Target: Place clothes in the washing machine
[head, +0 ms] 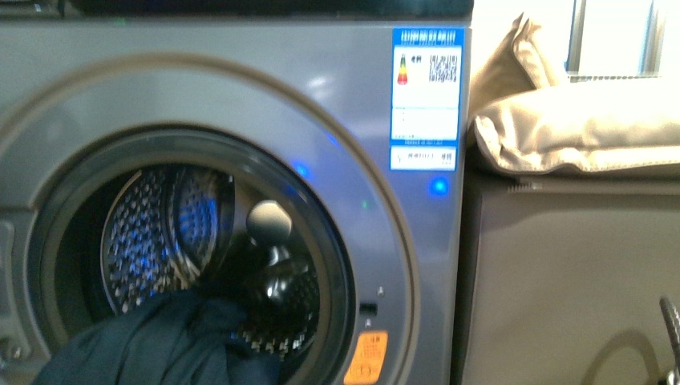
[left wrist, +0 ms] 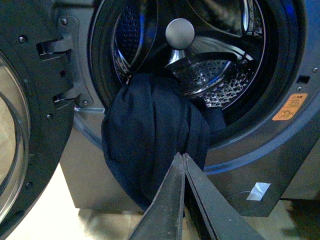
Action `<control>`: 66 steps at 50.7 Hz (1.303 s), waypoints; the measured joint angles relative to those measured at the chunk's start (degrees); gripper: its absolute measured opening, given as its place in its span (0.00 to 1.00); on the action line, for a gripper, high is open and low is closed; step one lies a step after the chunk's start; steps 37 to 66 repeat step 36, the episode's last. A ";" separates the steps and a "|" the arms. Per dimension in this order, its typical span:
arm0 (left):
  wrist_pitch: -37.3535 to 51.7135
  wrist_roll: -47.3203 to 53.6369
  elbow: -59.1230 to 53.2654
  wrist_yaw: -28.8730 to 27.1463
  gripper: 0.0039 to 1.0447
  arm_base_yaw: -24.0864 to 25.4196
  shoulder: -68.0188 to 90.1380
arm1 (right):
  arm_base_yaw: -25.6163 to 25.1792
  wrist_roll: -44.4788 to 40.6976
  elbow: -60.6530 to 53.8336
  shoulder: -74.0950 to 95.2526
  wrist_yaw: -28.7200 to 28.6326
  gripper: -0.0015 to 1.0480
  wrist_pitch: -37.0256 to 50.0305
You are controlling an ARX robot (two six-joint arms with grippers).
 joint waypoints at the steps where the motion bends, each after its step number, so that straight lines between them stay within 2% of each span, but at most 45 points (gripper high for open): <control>1: 0.00 0.02 0.00 0.00 0.03 0.00 0.00 | 0.00 0.00 0.00 0.00 0.00 0.02 0.00; 6: 0.00 0.00 0.00 0.00 0.03 0.00 0.00 | 0.00 -0.07 0.00 0.00 0.00 0.03 0.00; 8: 0.00 -0.02 0.00 0.00 0.05 0.00 0.00 | 0.00 -0.09 0.00 0.00 0.00 0.12 0.00; 27: 0.00 -0.02 0.00 0.00 0.74 0.00 -0.02 | 0.00 -0.09 0.00 0.00 0.00 0.79 0.00; 29: 0.00 -0.02 0.00 0.00 0.84 0.00 0.00 | 0.00 -0.09 0.00 0.00 0.00 0.89 0.00; 31: 0.00 0.00 0.00 0.00 0.94 0.00 0.00 | 0.00 0.00 0.00 0.00 0.00 0.94 0.00; 34: 0.00 0.00 0.00 0.00 0.94 0.00 -0.02 | 0.00 -0.07 0.00 0.00 0.00 0.92 0.00; 66: 0.00 0.00 0.00 0.00 0.94 0.00 0.00 | 0.00 -0.04 0.00 0.00 0.00 0.92 0.00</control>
